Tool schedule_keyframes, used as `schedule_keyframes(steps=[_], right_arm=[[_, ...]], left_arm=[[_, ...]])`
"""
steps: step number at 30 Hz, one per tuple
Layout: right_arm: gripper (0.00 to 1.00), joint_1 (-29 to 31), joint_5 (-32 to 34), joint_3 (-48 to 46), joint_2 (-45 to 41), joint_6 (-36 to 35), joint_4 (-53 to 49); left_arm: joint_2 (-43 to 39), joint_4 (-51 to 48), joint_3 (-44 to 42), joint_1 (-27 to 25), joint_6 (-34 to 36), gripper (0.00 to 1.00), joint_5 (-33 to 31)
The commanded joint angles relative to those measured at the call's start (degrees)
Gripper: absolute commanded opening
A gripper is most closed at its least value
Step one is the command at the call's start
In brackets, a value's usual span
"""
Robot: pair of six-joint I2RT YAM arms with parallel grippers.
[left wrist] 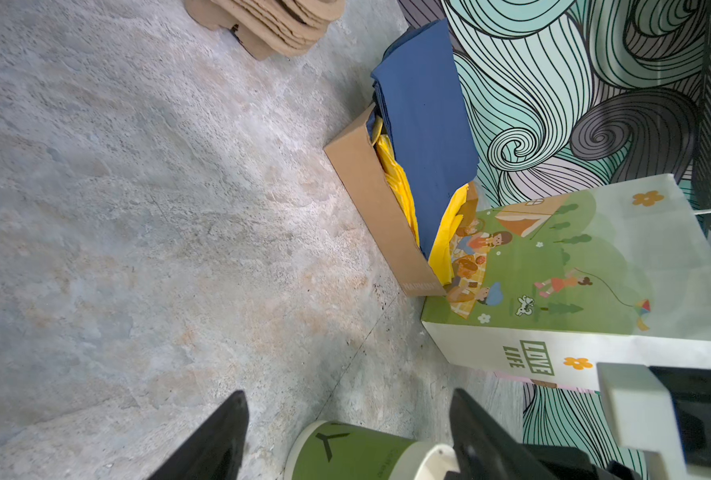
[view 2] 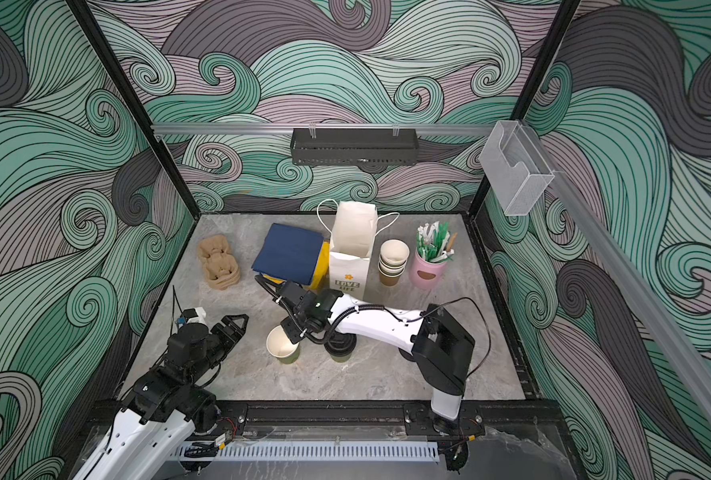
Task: Pack the takeout coffee
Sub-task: 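Lower the paper cup upright onto the table and open the right gripper, then move the right gripper over the spare black lid and grasp it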
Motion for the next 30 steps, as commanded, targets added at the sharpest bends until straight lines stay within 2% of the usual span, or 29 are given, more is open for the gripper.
schedule_keyframes(steps=[1, 4, 8, 12, 16, 20, 23, 26, 30], right_arm=[[0.42, 0.4, 0.5, 0.9, -3.1, -0.1, -1.8], [0.46, 1.0, 1.4, 1.2, -7.8, 0.0, -4.4], [0.48, 1.4, 6.4, -3.1, -18.1, 3.4, -9.7], [0.48, 1.4, 14.1, -9.7, -29.5, 10.2, -17.4], [0.48, -0.9, 21.4, -16.3, -37.9, 20.8, -27.9], [0.49, -8.6, 22.7, -25.1, -44.8, 30.4, -34.1], [0.64, -17.4, 20.3, -31.4, -48.4, 33.2, -34.1], [0.74, -24.6, 19.2, -34.7, -49.9, 31.7, -33.0], [0.84, -31.5, 14.4, -36.5, -48.9, 23.8, -27.7]], left_arm=[[1.2, 1.8, 1.6, 0.4, 2.0, 0.78, 1.9], [2.7, 2.8, 2.4, 0.4, 4.0, 0.78, 3.2], [6.0, 5.6, 4.2, 0.4, 8.3, 0.79, 5.7], [10.2, 8.3, 5.9, 0.4, 11.7, 0.79, 7.7], [15.2, 9.0, 8.3, 0.5, 14.3, 0.8, 8.5], [18.8, 9.5, 9.9, 0.5, 15.0, 0.8, 8.7], [20.0, 9.9, 10.2, 0.5, 14.7, 0.8, 9.0], [20.1, 9.8, 10.2, 0.5, 14.3, 0.8, 9.1], [19.8, 10.2, 9.6, 0.5, 13.8, 0.8, 9.1]])
